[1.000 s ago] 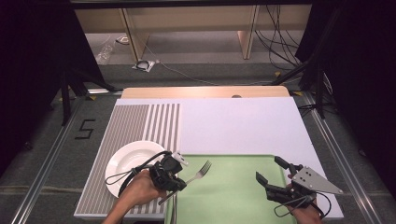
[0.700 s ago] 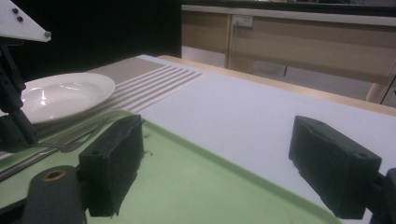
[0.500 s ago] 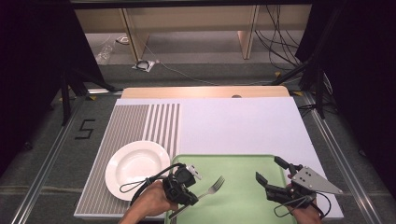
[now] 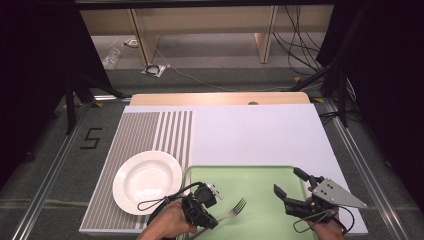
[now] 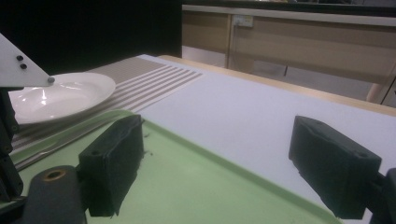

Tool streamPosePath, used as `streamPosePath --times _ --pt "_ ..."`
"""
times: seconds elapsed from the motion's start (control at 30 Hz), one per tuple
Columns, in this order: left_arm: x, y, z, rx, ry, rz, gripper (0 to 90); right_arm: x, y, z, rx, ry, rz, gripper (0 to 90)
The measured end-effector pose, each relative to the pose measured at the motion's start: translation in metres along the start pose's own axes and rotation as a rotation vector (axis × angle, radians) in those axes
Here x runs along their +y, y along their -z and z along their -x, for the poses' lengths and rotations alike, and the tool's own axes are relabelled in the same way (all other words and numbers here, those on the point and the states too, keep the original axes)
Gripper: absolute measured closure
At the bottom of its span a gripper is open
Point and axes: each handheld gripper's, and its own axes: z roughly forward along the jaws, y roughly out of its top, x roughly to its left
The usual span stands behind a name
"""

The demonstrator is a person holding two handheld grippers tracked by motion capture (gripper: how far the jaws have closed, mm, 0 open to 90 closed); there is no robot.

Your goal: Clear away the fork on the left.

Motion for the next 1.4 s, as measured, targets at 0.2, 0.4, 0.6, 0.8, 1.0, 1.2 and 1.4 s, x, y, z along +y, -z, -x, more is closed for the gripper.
streamPosePath --times 0.2,0.4,0.6,0.8,1.0,1.2,1.4 --pt "0.001 -0.010 0.002 -0.012 0.001 -0.026 83.5 0.000 0.000 0.001 -0.002 -0.003 -0.002 18.7" --pt "0.001 -0.016 0.004 -0.021 0.015 -0.035 83.5 0.000 0.000 0.000 -0.002 -0.003 -0.002 18.6" --pt "0.001 -0.021 0.004 -0.024 0.020 -0.050 83.5 0.000 0.000 0.000 -0.002 -0.004 -0.002 18.7" --pt "0.000 -0.023 0.004 -0.020 0.020 -0.052 83.4 0.000 0.000 0.001 -0.001 -0.004 -0.003 18.7" --pt "0.002 -0.021 0.006 -0.016 0.020 -0.025 71.8 0.000 0.001 0.001 -0.001 -0.004 -0.002 18.7" --pt "0.007 -0.014 0.015 0.007 -0.012 0.054 46.2 0.000 0.000 0.000 -0.001 -0.003 -0.002 18.7" --pt "0.008 -0.018 0.024 0.006 -0.066 0.093 57.5 0.000 0.001 0.001 -0.002 -0.003 -0.002 18.7"
